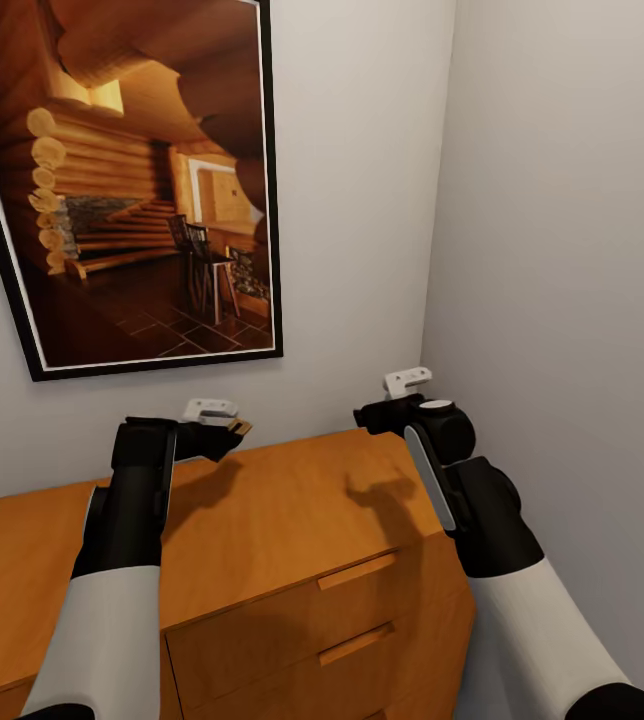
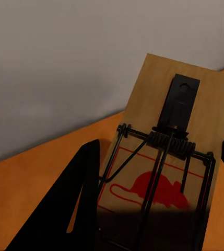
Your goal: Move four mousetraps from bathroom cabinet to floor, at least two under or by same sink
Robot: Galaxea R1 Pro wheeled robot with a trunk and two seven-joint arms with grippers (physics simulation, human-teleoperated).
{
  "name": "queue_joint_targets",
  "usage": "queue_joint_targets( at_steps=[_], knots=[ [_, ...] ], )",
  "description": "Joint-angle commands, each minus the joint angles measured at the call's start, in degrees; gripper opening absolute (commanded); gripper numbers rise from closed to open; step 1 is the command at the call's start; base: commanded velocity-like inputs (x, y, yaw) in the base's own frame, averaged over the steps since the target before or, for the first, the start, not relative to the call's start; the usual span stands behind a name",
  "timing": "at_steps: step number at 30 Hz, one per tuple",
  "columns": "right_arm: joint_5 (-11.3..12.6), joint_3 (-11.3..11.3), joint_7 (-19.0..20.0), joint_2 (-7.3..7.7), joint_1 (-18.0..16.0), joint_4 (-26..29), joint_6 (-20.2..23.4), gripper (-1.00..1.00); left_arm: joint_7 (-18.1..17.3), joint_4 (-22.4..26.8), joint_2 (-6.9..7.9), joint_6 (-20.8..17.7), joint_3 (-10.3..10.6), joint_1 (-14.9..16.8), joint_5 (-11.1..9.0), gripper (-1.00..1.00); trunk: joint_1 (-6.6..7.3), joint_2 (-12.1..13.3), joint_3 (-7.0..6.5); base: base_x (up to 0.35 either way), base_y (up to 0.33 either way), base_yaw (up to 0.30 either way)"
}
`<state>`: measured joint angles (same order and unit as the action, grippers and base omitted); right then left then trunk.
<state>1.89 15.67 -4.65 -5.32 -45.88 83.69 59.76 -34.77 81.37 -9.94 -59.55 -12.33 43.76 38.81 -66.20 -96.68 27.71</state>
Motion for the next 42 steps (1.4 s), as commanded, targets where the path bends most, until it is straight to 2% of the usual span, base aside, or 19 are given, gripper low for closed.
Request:
queue_joint_targets(
  at_steps=[1, 11, 24, 31, 42],
  knots=[
    [0.2, 0.1, -0.4, 0.01, 0.0, 0.1, 0.2, 1.00, -0.6, 0.1, -0.06, -0.1, -0.1, 0.1, 0.5, -1.00, 0.00, 0.0, 0.07, 0.000, 0.000, 0.000],
    [0.1, 0.0, -0.4, 0.05, 0.0, 0.2, 0.2, 1.00, -0.4, 0.5, -0.06, 0.1, -0.1, 0.0, 0.3, -1.00, 0.00, 0.0, 0.07, 0.000, 0.000, 0.091],
    [0.2, 0.3, -0.4, -0.05, 0.0, 0.2, 0.2, 1.00, -0.2, 0.5, -0.03, 0.2, -0.4, 0.0, 0.3, -1.00, 0.00, 0.0, 0.07, 0.000, 0.000, 0.268],
    [0.3, 0.4, -0.5, -1.07, 0.0, 0.2, 0.2, 1.00, -0.1, 0.5, 0.01, 0.2, -0.4, 0.0, 0.3, -1.00, 0.00, 0.0, 0.07, 0.000, 0.000, 0.281],
    [0.4, 0.6, -0.5, -1.34, 0.0, 0.2, 0.2, 1.00, -0.1, 0.5, 0.01, 0.2, -0.4, 0.0, 0.3, -1.00, 0.00, 0.0, 0.07, 0.000, 0.000, 0.279]
  ],
)
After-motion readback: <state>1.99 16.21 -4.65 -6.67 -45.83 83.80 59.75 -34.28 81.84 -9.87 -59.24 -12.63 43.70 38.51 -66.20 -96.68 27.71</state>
